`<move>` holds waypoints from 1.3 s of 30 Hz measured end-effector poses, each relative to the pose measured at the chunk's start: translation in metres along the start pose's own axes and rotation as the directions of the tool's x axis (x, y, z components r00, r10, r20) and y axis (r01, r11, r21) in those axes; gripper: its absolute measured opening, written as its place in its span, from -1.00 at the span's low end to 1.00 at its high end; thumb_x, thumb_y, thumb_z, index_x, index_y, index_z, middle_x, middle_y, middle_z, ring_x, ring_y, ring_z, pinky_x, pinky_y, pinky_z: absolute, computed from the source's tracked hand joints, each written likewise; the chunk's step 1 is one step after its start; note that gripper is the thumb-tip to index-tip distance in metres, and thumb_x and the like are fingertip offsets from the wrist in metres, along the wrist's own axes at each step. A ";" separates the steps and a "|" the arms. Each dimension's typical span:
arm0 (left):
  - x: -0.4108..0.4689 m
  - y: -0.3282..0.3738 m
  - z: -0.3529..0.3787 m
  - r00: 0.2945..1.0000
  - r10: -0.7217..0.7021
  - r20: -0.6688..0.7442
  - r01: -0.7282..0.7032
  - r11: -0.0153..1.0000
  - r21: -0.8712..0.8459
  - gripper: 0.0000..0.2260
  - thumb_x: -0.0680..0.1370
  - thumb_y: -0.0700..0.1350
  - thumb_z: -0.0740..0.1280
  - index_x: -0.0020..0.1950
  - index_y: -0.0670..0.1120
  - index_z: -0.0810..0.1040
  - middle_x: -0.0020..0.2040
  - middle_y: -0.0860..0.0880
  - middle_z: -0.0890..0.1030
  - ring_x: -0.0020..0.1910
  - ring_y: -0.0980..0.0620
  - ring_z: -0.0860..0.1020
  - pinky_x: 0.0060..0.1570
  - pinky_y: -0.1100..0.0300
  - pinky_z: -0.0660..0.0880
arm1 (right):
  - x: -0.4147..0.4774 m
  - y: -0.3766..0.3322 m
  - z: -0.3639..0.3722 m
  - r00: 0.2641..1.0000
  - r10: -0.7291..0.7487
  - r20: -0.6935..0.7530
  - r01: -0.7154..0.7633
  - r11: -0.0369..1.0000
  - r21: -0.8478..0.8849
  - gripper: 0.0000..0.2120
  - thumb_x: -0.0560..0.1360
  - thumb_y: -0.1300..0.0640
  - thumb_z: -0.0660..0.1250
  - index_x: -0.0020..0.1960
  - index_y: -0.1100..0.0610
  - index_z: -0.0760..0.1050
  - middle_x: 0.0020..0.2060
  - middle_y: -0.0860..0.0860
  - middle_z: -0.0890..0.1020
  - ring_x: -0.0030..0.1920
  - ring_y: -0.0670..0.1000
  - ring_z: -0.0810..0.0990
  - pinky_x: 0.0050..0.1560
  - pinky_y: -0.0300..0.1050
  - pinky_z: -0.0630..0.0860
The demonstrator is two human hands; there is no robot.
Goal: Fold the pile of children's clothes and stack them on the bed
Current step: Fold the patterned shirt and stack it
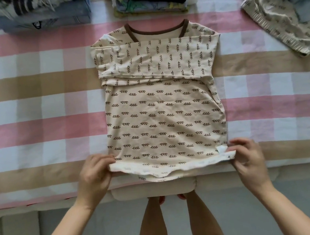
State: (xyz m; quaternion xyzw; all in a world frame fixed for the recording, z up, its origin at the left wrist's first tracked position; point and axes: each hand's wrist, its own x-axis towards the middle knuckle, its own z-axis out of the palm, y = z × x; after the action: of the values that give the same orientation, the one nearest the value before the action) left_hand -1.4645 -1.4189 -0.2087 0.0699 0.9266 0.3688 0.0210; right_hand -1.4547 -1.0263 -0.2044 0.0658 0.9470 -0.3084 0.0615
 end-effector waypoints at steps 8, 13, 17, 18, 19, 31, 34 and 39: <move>0.038 0.001 -0.001 0.826 -0.554 0.099 0.549 0.755 -0.358 -0.85 0.46 -0.24 0.40 -0.20 0.02 0.57 -0.26 0.01 0.62 -0.26 0.12 0.52 -0.19 0.29 0.42 | 0.041 -0.013 0.001 0.970 0.236 0.062 -0.239 0.970 0.047 -0.82 0.42 0.18 0.43 -0.24 0.30 0.57 -0.18 0.17 0.47 -0.06 0.16 0.41 -0.08 -0.16 0.19; 0.029 0.014 0.013 0.786 -0.617 -0.040 0.545 0.723 -0.425 -0.91 0.51 -0.23 0.34 -0.13 -0.04 0.54 -0.21 -0.05 0.59 -0.23 0.11 0.52 -0.19 0.40 0.43 | 0.033 -0.027 0.009 0.940 0.340 -0.014 -0.319 0.894 0.316 -0.92 0.42 0.22 0.41 -0.14 0.21 0.53 -0.13 0.14 0.48 -0.09 0.03 0.43 -0.03 -0.20 0.36; 0.033 0.038 0.031 0.720 -0.598 -0.351 0.498 0.798 -0.339 -0.90 0.60 -0.10 0.19 -0.07 -0.10 0.39 -0.26 0.07 0.45 -0.28 0.33 0.44 -0.29 0.44 0.32 | 0.034 -0.045 0.020 0.877 0.429 -0.218 -0.277 0.821 0.500 -0.84 0.52 0.11 0.26 -0.23 0.10 0.43 -0.37 -0.03 0.47 -0.37 -0.21 0.39 -0.33 -0.40 0.30; 0.038 0.044 0.033 0.710 -0.577 -0.404 0.476 0.816 -0.328 -0.90 0.61 -0.10 0.15 -0.05 -0.10 0.37 -0.26 0.10 0.42 -0.28 0.34 0.43 -0.32 0.40 0.29 | 0.038 -0.050 0.021 0.858 0.436 -0.271 -0.253 0.818 0.516 -0.82 0.52 0.08 0.25 -0.24 0.08 0.39 -0.41 -0.11 0.43 -0.39 -0.23 0.37 -0.37 -0.41 0.28; 0.045 0.049 0.033 0.702 -0.554 -0.448 0.451 0.832 -0.322 -0.91 0.61 -0.11 0.12 -0.05 -0.09 0.36 -0.25 0.10 0.42 -0.30 0.32 0.42 -0.33 0.38 0.27 | 0.043 -0.053 0.020 0.843 0.434 -0.320 -0.227 0.824 0.520 -0.82 0.53 0.06 0.24 -0.23 0.07 0.37 -0.43 -0.12 0.42 -0.40 -0.25 0.38 -0.38 -0.43 0.28; 0.219 0.020 0.005 0.769 -0.426 -0.477 0.327 0.903 -0.280 -0.85 0.61 -0.04 0.19 -0.09 -0.10 0.41 -0.30 0.12 0.44 -0.27 0.05 0.42 -0.32 0.26 0.25 | 0.215 -0.078 -0.005 0.858 0.237 -0.455 -0.035 0.912 0.408 -0.79 0.57 0.05 0.22 -0.17 0.15 0.44 -0.41 -0.17 0.43 -0.42 -0.22 0.38 -0.37 -0.37 0.27; 0.253 0.008 0.006 0.785 -0.418 -0.456 0.339 0.907 -0.249 -0.81 0.61 -0.04 0.19 -0.08 -0.14 0.43 -0.24 -0.02 0.49 -0.23 -0.02 0.45 -0.28 0.23 0.28 | 0.254 -0.078 -0.001 0.869 0.241 -0.433 -0.068 0.923 0.379 -0.72 0.57 -0.01 0.21 -0.22 0.16 0.43 -0.44 -0.06 0.45 -0.41 -0.14 0.38 -0.33 -0.13 0.30; 0.281 -0.006 0.013 0.784 -0.448 -0.429 0.396 0.894 -0.209 -0.82 0.60 -0.05 0.21 -0.06 -0.16 0.46 -0.21 -0.03 0.49 -0.22 0.00 0.44 -0.27 0.23 0.27 | 0.288 -0.069 0.014 0.889 0.252 -0.381 -0.149 0.949 0.279 -0.64 0.57 -0.06 0.18 -0.17 0.21 0.48 -0.38 0.04 0.51 -0.33 0.05 0.45 -0.34 -0.09 0.27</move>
State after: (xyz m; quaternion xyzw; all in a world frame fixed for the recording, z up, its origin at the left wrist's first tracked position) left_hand -1.7421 -1.3738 -0.2189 -0.2311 0.8747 0.4098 -0.1167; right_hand -1.7478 -1.0651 -0.2215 0.2344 0.8817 -0.3926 -0.1165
